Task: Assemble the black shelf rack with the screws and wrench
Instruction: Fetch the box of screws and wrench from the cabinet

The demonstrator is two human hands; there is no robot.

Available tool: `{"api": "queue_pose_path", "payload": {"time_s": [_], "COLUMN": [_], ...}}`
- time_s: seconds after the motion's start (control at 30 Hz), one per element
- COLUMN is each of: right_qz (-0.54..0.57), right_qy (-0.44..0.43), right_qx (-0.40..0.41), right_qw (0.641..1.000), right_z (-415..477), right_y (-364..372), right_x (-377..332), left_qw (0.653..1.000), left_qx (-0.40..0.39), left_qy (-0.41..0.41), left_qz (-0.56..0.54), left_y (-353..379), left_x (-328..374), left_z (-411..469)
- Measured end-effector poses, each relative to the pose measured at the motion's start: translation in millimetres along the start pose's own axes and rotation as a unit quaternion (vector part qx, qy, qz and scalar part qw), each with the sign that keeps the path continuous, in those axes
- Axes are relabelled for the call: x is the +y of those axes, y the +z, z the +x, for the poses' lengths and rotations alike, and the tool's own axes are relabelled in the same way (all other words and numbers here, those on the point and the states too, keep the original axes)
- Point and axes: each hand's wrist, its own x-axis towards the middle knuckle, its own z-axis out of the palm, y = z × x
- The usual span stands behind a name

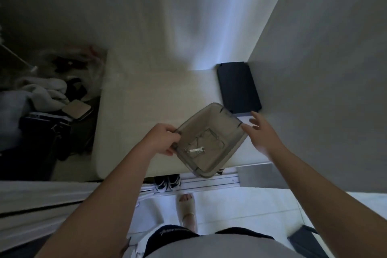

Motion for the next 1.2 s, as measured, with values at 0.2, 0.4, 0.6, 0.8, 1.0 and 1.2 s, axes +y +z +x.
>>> {"api": "queue_pose_path", "payload": {"time_s": [0.2,0.4,0.6,0.8,1.0,1.2], "right_qz": [-0.093,-0.153,-0.069,-0.038,0.036,0.150], "right_qy": [0.006,0.011,0.069,0.107,0.197,0.316], "right_qx": [-0.024,-0.059,-0.056,0.040,0.170,0.295], "right_qw": [0.995,0.986,0.994,0.993,0.965,0.889], "right_z": [-52,-111,-177,-248,-320,-396], "right_y": [-28,-70,-123,-164,-179,-162], "right_x": [42,105,188,273,355,427], "left_qw": [0.995,0.988,0.982,0.990,0.975,0.944], "left_qx": [-0.077,-0.124,-0.141,-0.111,-0.186,-0.200], "left_qy": [-0.004,0.003,-0.002,-0.007,-0.024,0.080], "left_qz": [0.058,0.087,0.127,0.090,0.117,0.250], "left_y": [31,96,182,274,370,457], "left_x": [-15,-31,-55,-70,-73,-82], "left_z": [-50,-106,-147,-177,-197,-199]}}
